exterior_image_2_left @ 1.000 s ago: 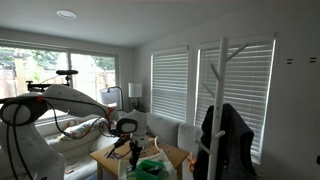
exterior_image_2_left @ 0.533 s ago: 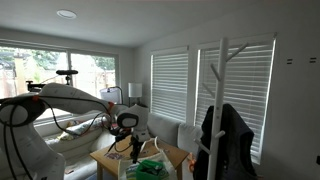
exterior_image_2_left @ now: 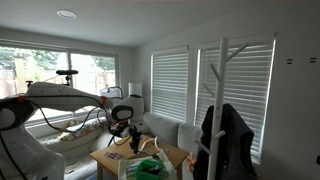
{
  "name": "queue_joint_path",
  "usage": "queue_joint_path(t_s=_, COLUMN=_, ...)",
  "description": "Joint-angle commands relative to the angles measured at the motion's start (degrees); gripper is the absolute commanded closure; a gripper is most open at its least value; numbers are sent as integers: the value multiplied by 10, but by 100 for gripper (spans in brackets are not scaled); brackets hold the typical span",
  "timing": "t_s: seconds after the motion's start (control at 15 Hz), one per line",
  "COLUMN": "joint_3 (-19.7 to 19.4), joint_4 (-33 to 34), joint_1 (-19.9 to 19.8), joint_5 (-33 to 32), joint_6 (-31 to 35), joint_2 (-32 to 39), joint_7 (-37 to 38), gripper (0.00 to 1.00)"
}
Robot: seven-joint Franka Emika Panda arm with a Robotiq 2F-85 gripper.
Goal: Remove the spoon from the green chest box
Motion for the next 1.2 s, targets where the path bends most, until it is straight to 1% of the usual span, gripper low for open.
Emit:
queue_joint_path(t_s=0.0, joint_3=41, joint_4=-53, joint_1=17, joint_5=-31, joint_6=63, joint_2=-47, joint_7=-21, gripper=98)
queue_joint_path(t_s=0.07, joint_3=51, joint_4=-61, joint_1=24, joint_5=-39, joint_6=76, joint_2=-47, joint_7=-30, gripper=98)
queue_joint_path(t_s=0.27, joint_3=72, joint_4=-83, joint_1=50, joint_5=-53, joint_6=80, joint_2=-42, joint_7=-76, gripper=98)
queue_joint_path(t_s=0.6, joint_3=103, joint_4=-110, joint_1=70, joint_5=-123, joint_6=149, joint_2=-11, joint_7=-124, gripper=98)
queue_joint_path(t_s=0.8, joint_3=117, joint_4=-120, joint_1=62, joint_5=-158, joint_6=185, joint_2=14, joint_7=-104, gripper=98)
queue_joint_path(t_s=1.13, joint_3=109, joint_4=-111, joint_1=57, joint_5=-176, joint_6=211, joint_2=74, joint_7=-98, gripper=98)
